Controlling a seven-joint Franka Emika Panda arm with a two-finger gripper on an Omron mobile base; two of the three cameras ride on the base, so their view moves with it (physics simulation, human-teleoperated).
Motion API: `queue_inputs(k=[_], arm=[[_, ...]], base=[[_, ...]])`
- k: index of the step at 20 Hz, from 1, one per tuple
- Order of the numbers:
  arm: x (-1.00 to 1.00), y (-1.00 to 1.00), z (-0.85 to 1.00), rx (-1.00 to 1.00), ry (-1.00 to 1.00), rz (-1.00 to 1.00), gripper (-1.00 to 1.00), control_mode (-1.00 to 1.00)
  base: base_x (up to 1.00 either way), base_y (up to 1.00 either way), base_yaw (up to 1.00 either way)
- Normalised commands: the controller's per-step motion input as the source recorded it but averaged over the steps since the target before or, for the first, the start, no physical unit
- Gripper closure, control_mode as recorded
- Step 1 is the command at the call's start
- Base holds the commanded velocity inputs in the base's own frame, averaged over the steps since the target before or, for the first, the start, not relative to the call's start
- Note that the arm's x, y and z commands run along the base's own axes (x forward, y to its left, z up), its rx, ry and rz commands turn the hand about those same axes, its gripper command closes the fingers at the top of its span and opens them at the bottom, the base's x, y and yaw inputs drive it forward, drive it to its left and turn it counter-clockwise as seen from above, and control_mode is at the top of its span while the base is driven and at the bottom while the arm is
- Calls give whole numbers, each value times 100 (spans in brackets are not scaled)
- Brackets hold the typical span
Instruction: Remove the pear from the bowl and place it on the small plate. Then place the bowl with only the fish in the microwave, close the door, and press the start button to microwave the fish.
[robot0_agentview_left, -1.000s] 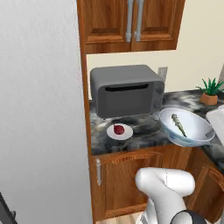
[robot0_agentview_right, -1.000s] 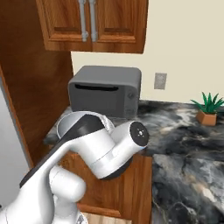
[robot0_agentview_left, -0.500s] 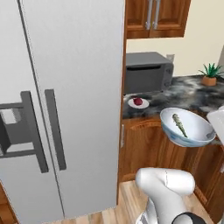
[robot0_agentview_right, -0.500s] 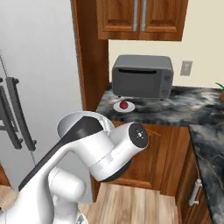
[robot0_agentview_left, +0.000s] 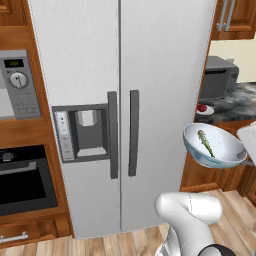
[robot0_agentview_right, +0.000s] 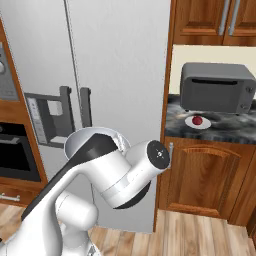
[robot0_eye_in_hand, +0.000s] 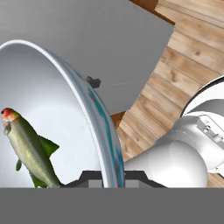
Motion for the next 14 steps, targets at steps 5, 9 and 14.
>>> queue_inputs(k=[5, 9, 14], arm=[[0, 0, 0, 0, 0, 0, 100, 100], [0, 0, 0, 0, 0, 0, 100, 100], [0, 0, 0, 0, 0, 0, 100, 100]], base=[[-15, 100, 5], [-2, 100, 1], [4, 100, 0]])
